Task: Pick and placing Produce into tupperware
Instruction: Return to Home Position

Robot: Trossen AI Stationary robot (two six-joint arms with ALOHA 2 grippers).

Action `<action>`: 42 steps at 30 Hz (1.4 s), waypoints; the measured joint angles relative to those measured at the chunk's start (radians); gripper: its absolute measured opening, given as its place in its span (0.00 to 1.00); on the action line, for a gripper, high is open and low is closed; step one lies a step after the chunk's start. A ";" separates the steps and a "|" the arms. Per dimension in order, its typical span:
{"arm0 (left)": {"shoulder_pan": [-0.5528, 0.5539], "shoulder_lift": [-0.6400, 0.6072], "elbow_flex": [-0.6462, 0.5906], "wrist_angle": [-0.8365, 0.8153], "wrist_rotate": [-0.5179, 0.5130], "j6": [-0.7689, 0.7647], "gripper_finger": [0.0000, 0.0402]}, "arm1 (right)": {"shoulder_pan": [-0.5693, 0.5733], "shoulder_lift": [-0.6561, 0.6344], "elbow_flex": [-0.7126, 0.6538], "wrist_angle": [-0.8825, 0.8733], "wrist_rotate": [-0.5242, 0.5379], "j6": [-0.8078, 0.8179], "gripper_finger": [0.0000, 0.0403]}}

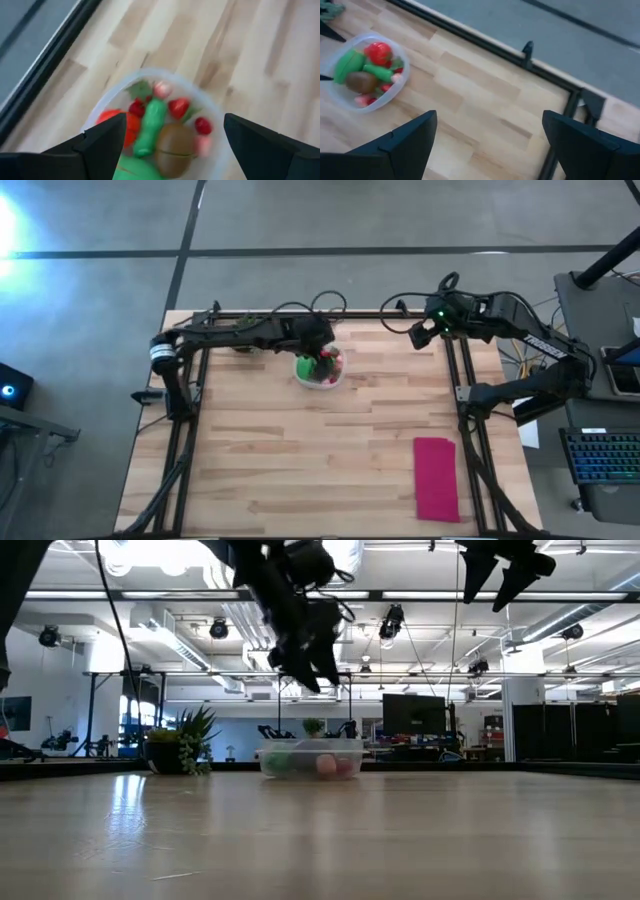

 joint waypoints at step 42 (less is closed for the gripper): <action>-0.127 -1.203 -0.926 0.777 0.320 -0.382 0.80 | 0.400 -0.448 -0.313 0.566 -0.269 -0.273 0.88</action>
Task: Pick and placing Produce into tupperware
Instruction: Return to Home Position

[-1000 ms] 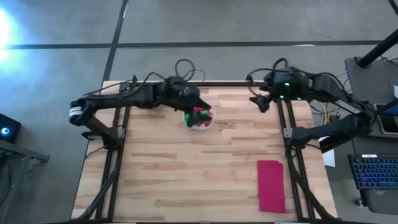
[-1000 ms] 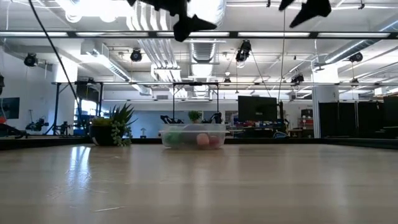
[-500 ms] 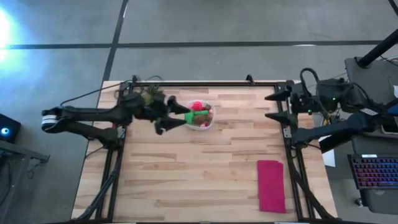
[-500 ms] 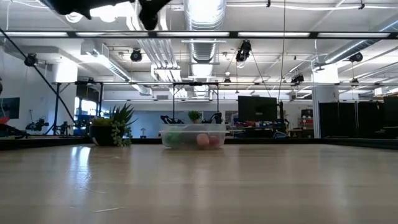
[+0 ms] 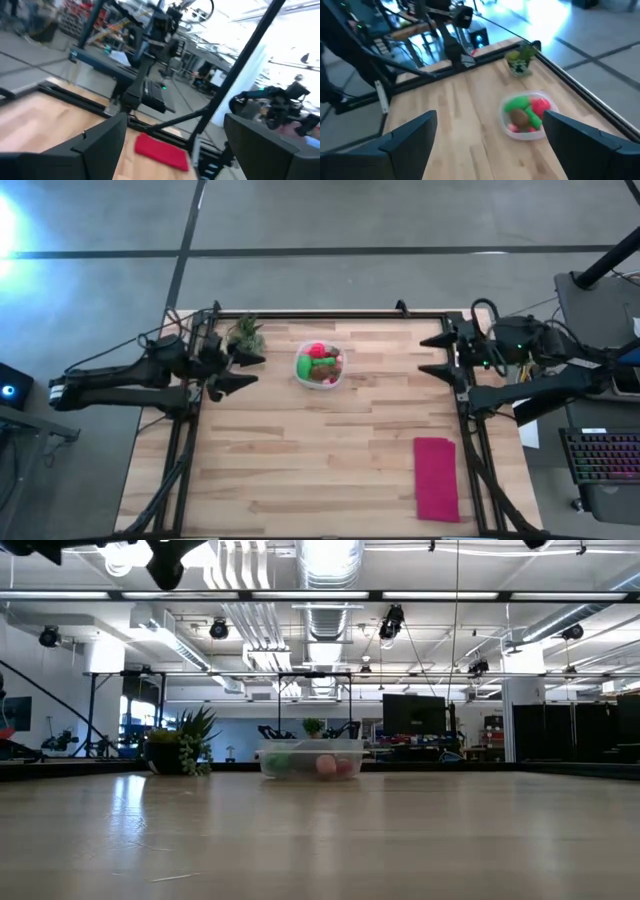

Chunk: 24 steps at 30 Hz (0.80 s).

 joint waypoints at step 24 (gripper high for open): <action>0.000 -0.456 -0.387 -0.044 -0.027 0.086 0.80 | 0.001 -0.185 -0.607 0.697 -0.068 -0.004 0.88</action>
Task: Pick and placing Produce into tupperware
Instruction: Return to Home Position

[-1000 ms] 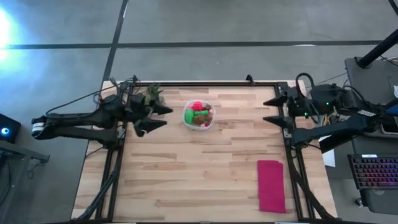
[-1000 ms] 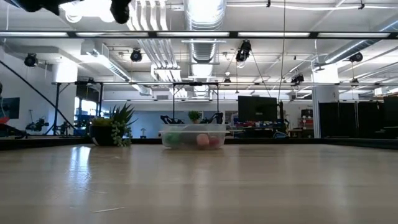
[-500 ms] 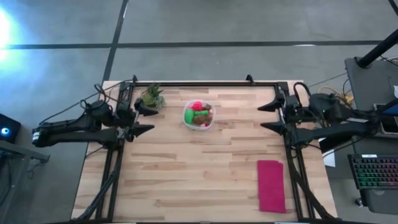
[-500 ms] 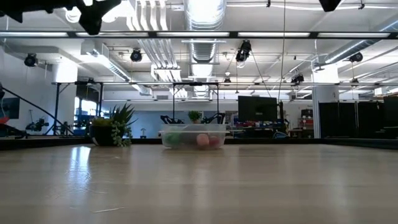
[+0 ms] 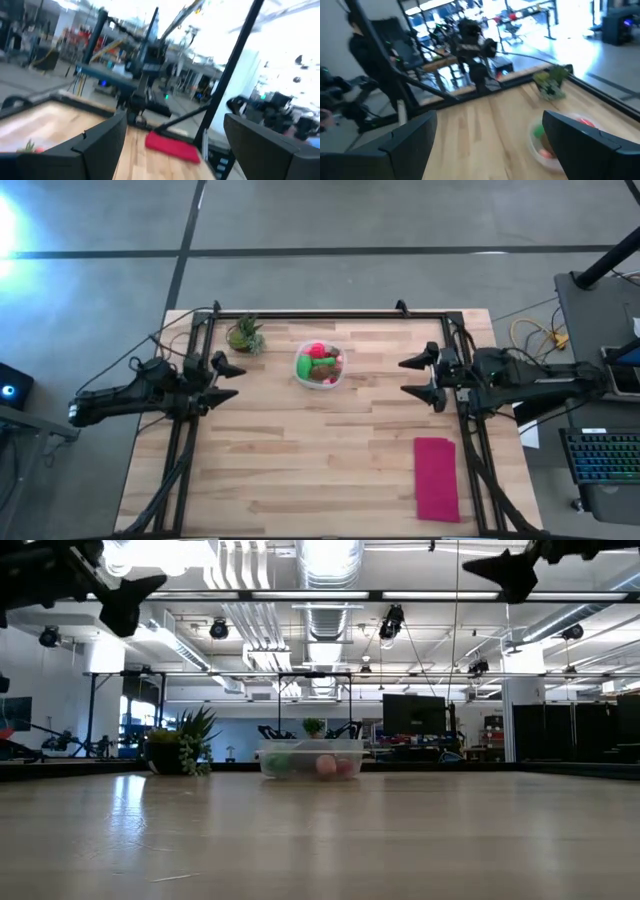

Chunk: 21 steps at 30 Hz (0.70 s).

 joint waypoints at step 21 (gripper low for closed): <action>0.001 -0.092 -0.019 -0.121 -0.158 -0.020 0.80 | -0.179 -0.281 -0.244 -0.011 -0.066 -0.002 0.88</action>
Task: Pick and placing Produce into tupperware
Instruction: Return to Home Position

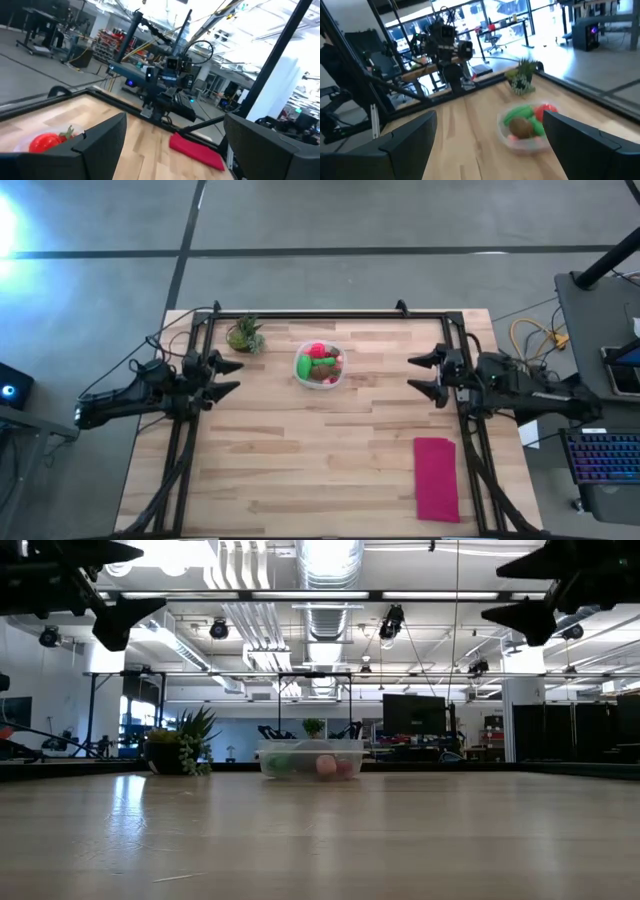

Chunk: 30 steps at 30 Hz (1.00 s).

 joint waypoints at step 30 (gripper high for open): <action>0.000 -0.003 -0.122 0.044 0.106 -0.080 0.80 | -0.019 -0.083 -0.183 0.058 0.029 0.000 0.88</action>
